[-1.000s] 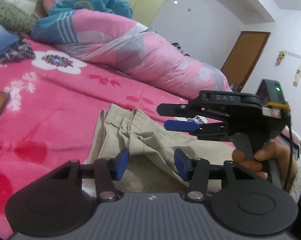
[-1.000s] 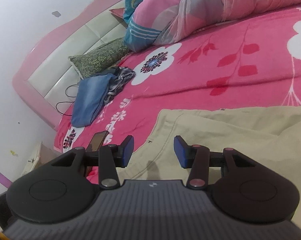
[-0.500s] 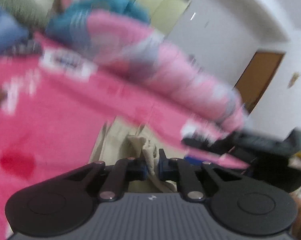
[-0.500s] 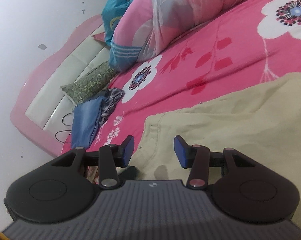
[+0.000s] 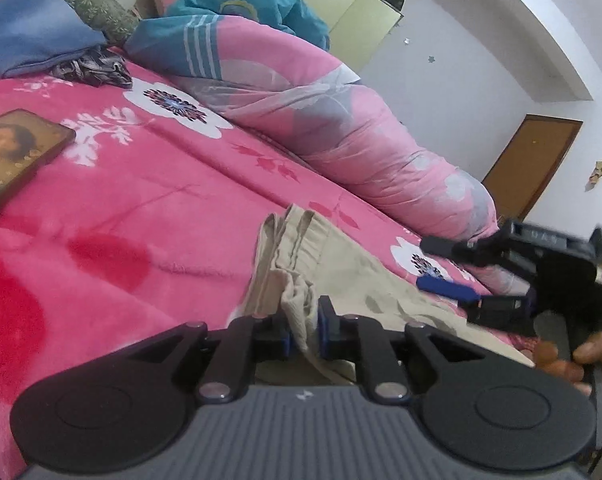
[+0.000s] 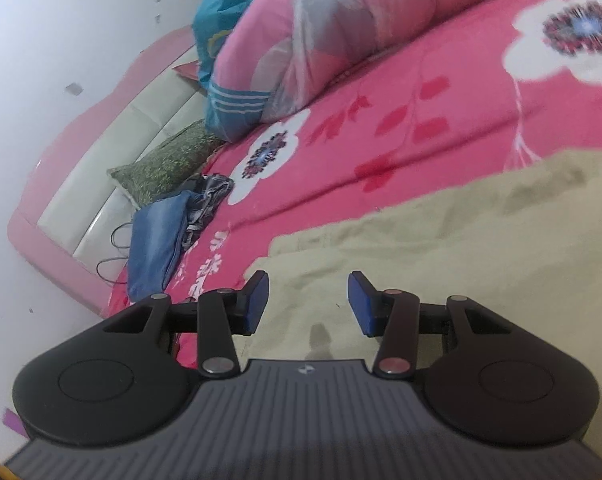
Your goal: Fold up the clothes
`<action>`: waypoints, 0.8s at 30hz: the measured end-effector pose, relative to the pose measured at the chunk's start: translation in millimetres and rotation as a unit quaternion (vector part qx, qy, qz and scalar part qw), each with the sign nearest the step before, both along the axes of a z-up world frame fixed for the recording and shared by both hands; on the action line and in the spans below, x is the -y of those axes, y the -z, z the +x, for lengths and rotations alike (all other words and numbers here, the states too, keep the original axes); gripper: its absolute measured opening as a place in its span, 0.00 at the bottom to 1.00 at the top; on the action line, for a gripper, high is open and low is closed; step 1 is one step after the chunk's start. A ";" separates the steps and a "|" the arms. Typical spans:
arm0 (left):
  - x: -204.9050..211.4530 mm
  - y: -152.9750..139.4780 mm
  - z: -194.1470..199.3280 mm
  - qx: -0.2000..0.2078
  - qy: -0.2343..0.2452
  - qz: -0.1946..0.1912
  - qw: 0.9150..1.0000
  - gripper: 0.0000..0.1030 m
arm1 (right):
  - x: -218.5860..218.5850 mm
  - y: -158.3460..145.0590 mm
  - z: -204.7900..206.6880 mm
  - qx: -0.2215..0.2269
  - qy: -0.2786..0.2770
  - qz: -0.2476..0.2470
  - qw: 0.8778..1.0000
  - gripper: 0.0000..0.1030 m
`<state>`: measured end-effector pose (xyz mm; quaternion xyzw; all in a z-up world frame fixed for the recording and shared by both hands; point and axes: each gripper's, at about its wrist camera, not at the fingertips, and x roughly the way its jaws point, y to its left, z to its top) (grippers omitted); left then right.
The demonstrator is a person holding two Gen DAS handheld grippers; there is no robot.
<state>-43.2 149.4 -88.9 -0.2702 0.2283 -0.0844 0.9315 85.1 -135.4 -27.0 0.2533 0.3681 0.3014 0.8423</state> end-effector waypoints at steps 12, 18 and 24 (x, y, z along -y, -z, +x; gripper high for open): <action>7.4 0.5 -6.1 0.013 -0.006 0.037 0.999 0.23 | -90.4 -10.8 59.7 0.125 -0.318 -0.267 0.901 0.60; 12.8 1.1 -9.5 0.033 -0.006 0.072 0.997 0.24 | -106.4 1.3 74.7 0.103 -0.358 -0.276 0.886 0.59; 14.6 2.9 -11.5 0.042 -0.007 0.082 0.996 0.24 | -116.3 7.0 73.8 0.102 -0.361 -0.265 0.888 0.50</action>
